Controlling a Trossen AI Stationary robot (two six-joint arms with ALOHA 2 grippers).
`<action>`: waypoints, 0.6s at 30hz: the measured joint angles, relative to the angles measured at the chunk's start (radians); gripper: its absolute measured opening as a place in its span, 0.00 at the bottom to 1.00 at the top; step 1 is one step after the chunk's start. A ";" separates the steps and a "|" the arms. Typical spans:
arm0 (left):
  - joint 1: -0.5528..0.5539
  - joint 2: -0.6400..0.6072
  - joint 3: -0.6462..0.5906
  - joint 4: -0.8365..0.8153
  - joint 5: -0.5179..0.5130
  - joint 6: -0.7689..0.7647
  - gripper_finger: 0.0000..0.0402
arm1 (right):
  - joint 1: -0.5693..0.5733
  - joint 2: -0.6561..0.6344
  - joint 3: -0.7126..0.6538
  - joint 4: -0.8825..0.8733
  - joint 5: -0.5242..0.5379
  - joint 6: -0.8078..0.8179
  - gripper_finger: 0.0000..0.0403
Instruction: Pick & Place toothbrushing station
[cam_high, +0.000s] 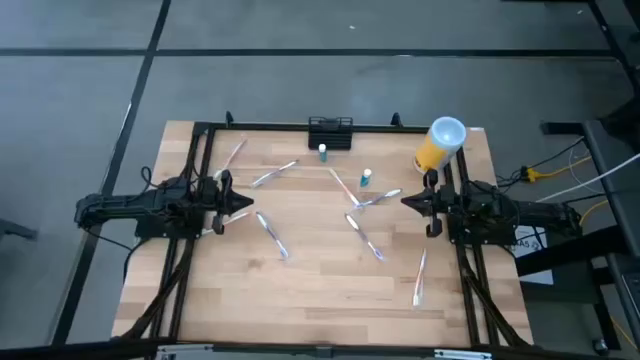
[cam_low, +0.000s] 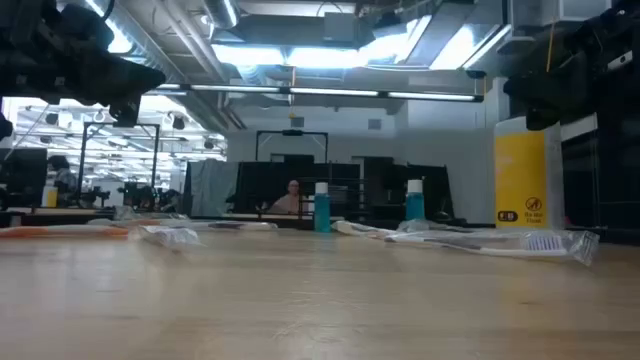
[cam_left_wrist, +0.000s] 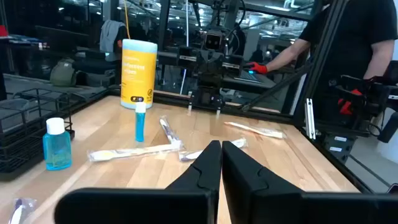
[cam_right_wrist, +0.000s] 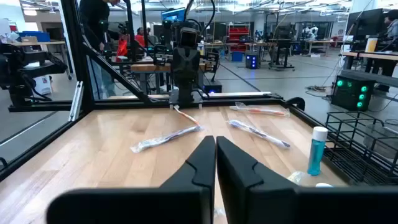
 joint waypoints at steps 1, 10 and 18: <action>0.000 0.000 0.000 0.000 0.000 0.000 0.02 | 0.000 0.000 0.000 0.000 0.000 0.000 0.05; 0.000 0.000 0.000 0.000 0.000 0.000 0.03 | 0.000 0.000 0.000 0.000 0.000 0.000 0.04; 0.000 0.000 0.000 0.000 0.000 0.000 0.03 | 0.000 0.000 0.000 0.000 0.000 0.000 0.04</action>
